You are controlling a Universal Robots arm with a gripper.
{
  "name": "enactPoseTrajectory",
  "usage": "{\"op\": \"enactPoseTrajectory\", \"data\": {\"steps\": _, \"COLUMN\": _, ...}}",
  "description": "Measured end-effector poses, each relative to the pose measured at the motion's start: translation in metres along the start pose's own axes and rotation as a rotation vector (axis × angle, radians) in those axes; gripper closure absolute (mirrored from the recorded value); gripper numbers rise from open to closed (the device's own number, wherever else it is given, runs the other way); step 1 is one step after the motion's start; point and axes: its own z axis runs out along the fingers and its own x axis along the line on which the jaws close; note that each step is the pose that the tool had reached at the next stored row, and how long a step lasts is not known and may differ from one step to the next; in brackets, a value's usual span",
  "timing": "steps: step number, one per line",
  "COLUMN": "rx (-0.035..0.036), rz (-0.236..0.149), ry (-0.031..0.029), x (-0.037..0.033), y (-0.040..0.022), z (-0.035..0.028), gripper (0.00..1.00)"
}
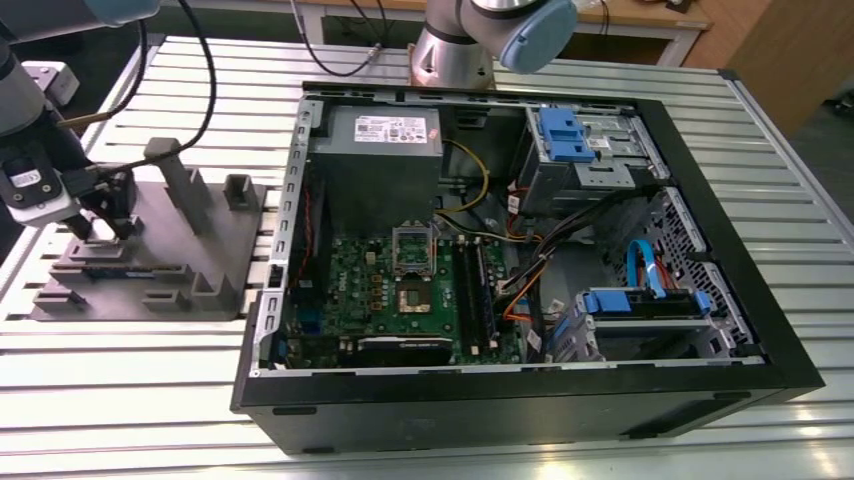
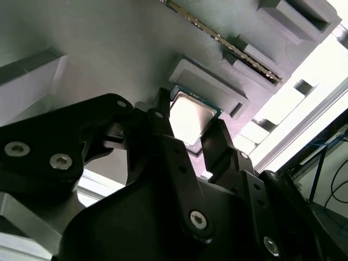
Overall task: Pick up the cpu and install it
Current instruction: 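Pick up the cpu and move it towards the insertion slot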
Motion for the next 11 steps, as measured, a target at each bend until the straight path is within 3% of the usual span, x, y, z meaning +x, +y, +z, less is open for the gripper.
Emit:
{"op": "enactPoseTrajectory", "data": {"steps": 5, "rx": -0.0001, "rz": 0.000, "ry": 0.0000, "x": -0.0002, "y": 0.0003, "z": -0.0140, "gripper": 0.53}}
{"op": "enactPoseTrajectory", "data": {"steps": 11, "rx": 0.0000, "rz": 0.000, "ry": 0.0000, "x": -0.0006, "y": 0.0007, "z": -0.0386, "gripper": 0.53}}
